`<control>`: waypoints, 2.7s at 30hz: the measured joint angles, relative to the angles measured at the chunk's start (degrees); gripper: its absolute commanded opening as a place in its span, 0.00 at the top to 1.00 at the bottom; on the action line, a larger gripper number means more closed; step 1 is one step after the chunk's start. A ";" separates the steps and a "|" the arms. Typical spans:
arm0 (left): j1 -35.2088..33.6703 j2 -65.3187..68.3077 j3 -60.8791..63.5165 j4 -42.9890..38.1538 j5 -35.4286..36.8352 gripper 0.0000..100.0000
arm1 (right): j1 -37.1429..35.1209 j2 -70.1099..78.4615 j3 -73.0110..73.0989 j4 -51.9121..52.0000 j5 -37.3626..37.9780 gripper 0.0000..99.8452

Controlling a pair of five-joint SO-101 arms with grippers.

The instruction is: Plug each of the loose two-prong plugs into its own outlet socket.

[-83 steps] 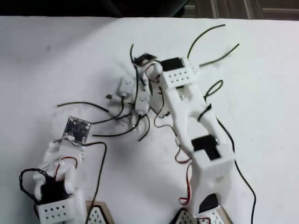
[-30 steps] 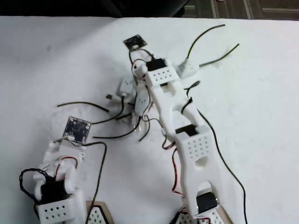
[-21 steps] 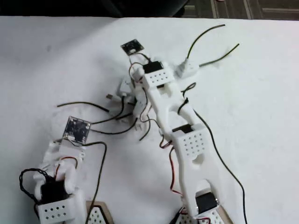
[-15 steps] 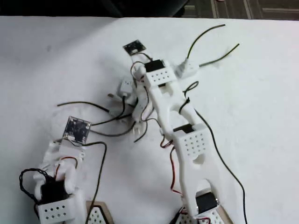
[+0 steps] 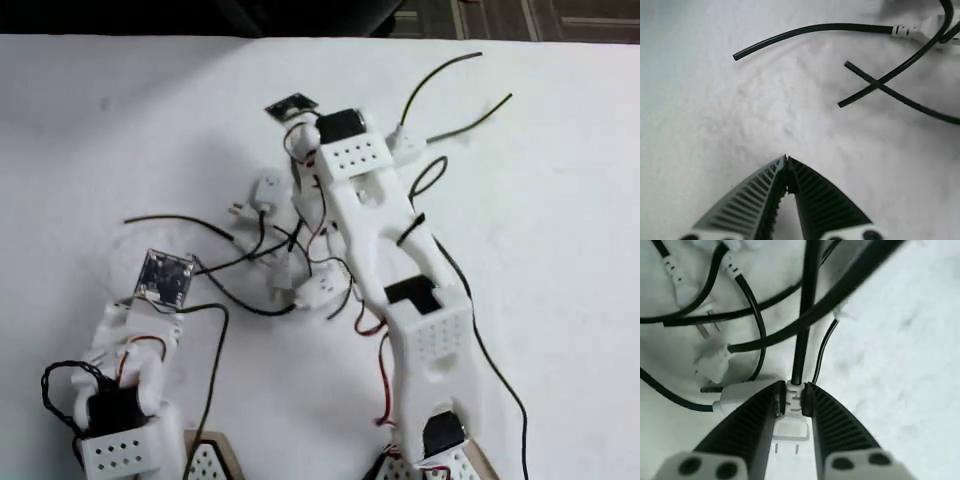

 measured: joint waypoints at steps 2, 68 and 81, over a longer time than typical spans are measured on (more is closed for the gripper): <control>0.00 0.00 0.00 0.00 0.00 0.98 | 0.00 -3.52 5.45 0.00 0.09 0.98; 0.00 0.00 0.00 0.00 0.00 0.98 | 4.31 -27.08 58.11 -29.10 2.20 0.88; 0.00 0.00 0.00 0.00 0.00 0.98 | 6.77 -24.97 57.67 -29.01 5.80 0.88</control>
